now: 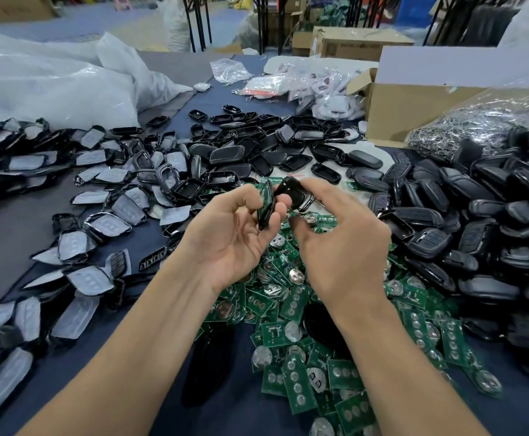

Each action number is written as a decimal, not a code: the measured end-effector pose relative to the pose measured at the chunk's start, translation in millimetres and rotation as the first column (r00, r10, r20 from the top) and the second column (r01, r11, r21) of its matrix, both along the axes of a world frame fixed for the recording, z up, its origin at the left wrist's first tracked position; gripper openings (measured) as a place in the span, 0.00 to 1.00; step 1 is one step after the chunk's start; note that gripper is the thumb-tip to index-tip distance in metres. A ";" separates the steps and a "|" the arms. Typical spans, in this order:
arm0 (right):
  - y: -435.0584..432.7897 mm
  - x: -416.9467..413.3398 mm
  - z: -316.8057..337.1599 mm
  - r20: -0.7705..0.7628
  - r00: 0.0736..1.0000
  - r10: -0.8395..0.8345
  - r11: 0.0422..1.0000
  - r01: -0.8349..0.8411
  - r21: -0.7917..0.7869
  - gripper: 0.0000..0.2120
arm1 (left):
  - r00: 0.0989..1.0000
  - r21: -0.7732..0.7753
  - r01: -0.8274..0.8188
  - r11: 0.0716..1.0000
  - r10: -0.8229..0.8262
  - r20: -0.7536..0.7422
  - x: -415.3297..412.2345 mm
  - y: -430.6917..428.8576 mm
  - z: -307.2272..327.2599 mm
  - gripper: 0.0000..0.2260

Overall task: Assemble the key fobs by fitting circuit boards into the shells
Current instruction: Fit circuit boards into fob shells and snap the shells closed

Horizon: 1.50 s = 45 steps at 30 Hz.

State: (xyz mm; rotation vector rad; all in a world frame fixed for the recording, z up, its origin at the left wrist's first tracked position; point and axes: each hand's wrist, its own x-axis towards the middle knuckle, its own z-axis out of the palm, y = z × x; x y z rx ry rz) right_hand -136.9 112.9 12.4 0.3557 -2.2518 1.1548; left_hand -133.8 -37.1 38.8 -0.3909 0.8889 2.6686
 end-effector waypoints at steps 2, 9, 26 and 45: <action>-2.8 1.0 -1.3 -0.055 0.998 -0.010 1.000 0.011 0.011 0.26 | 0.999 0.021 0.034 0.999 -0.034 0.009 1.5 1.3 1.6 0.12; -1.2 -2.8 -4.0 -0.086 0.996 0.016 0.990 -0.027 -0.136 0.21 | 0.994 0.051 0.111 0.993 -0.111 -0.005 6.7 6.5 4.9 0.10; 20.3 -27.1 -4.7 0.313 0.576 0.755 0.432 -0.078 -0.899 0.15 | 0.963 -0.661 -0.223 0.716 0.057 -0.262 -4.0 -10.7 -14.4 0.10; 6.2 -15.7 -8.4 0.378 0.884 0.275 0.945 -0.175 -0.277 0.18 | 0.908 -0.760 -0.337 0.555 -0.021 -0.418 -5.0 7.5 -27.0 0.22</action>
